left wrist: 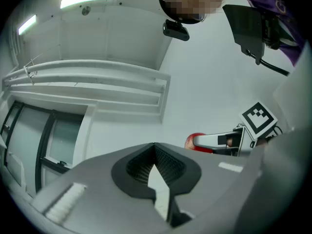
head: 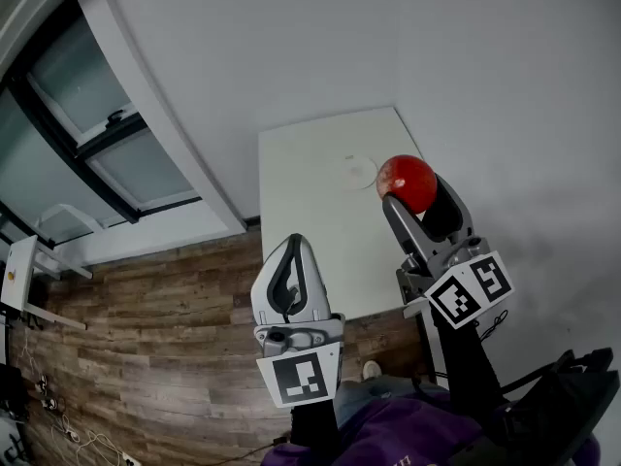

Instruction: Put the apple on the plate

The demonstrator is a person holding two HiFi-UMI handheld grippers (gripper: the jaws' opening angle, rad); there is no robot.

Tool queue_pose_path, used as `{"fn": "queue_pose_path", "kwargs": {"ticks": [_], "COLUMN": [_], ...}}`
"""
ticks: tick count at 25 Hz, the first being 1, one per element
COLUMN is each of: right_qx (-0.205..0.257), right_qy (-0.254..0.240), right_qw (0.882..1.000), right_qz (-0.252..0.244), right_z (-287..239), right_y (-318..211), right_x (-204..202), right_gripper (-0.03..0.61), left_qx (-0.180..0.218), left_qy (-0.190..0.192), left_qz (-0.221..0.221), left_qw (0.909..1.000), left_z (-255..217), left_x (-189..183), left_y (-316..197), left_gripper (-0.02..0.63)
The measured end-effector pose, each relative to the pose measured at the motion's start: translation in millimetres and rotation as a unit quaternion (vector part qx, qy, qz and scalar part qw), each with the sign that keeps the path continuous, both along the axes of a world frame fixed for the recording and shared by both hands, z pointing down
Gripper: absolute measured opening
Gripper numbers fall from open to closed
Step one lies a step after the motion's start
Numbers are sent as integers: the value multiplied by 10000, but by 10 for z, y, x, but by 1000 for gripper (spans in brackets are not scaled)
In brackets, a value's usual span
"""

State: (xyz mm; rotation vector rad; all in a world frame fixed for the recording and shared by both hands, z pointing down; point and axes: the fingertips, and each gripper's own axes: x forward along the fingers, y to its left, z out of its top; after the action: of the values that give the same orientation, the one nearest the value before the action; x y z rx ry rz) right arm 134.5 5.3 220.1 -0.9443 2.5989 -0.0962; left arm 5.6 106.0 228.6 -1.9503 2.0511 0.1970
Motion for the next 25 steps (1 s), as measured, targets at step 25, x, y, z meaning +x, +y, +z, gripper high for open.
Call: {"fn": "queue_pose_path", "kwargs": {"ticks": [25], "right_qx": [-934], "right_qy": [400], "right_qw": [9928], "right_qz": [630], "right_z": [916], "right_y": [-1671], "right_x": [-572], "right_gripper": [348], "left_qx": [-640], "left_qy": [166], "left_qz": [595], "left_qw": [9960], "left_z": [541], "left_x": [-600], "left_y": [-1682], "left_gripper": [5]}}
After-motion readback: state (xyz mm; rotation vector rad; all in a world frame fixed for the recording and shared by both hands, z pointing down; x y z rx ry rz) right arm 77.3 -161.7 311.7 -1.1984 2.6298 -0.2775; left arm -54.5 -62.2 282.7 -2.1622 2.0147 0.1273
